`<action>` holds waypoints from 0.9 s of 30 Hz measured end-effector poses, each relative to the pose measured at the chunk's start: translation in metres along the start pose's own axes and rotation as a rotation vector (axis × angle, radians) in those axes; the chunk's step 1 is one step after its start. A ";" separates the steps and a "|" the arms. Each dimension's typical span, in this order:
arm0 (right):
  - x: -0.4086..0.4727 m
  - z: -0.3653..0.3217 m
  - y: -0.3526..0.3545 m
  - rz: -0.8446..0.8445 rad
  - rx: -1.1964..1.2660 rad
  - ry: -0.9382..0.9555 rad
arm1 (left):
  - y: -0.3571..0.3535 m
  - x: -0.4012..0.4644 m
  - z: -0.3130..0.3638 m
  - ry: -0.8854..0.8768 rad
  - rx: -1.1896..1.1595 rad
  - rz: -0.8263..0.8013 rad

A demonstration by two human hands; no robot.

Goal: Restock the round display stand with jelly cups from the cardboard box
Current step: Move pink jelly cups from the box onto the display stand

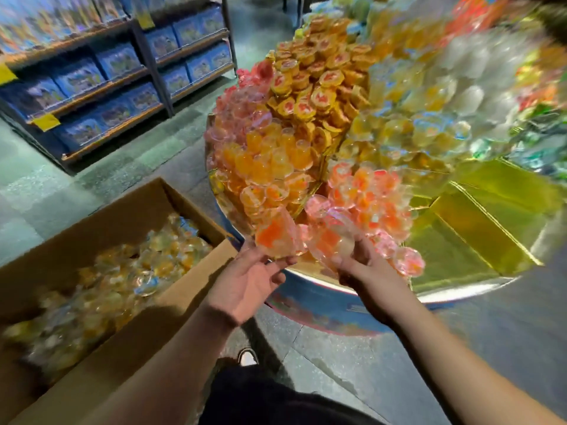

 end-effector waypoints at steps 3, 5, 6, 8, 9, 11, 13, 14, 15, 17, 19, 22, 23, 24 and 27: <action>-0.006 0.005 0.016 0.108 -0.095 0.005 | -0.011 0.021 0.002 0.045 0.123 -0.017; -0.004 0.010 0.026 0.199 -0.149 0.021 | -0.017 0.035 0.002 0.028 0.162 0.026; -0.001 0.013 0.032 0.252 -0.178 0.029 | -0.022 0.043 0.004 0.013 0.193 0.045; 0.006 0.019 0.040 0.339 -0.253 0.045 | -0.030 0.060 0.011 -0.028 0.355 0.088; 0.011 0.021 0.042 0.381 -0.291 0.050 | -0.036 0.068 0.016 -0.042 0.476 0.101; 0.025 0.025 0.045 0.466 -0.338 0.044 | -0.038 0.091 0.026 -0.066 0.741 0.122; 0.041 0.029 0.045 0.554 -0.368 0.028 | -0.035 0.118 0.035 -0.079 1.025 0.149; 0.051 0.031 0.045 0.597 -0.375 0.019 | -0.032 0.131 0.038 -0.088 1.142 0.141; 0.060 0.033 0.043 0.638 -0.383 0.007 | -0.030 0.144 0.040 -0.089 1.229 0.131; 0.080 0.038 0.040 0.702 -0.397 -0.018 | -0.025 0.170 0.042 -0.100 1.353 0.099; 0.099 0.047 0.036 0.742 -0.419 -0.028 | -0.019 0.195 0.043 -0.104 1.450 0.063; 0.120 0.053 0.028 0.810 -0.470 -0.026 | -0.009 0.226 0.042 -0.076 1.545 0.021; 0.126 0.054 0.025 0.836 -0.494 -0.021 | -0.007 0.234 0.042 -0.067 1.562 0.007; 0.131 0.055 0.023 0.859 -0.512 -0.021 | -0.006 0.241 0.042 -0.067 1.574 -0.011; 0.145 0.058 0.017 0.922 -0.516 -0.057 | -0.002 0.257 0.042 -0.065 1.593 -0.081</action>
Point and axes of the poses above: each hand's wrist, its own x-axis towards the middle knuckle, its own y-axis out of the back of the hand, z = x × y, the point moved 1 cm from there along x, towards the middle knuckle, and after that the axes turned 2 degrees about -z, right-handed, at the moved point
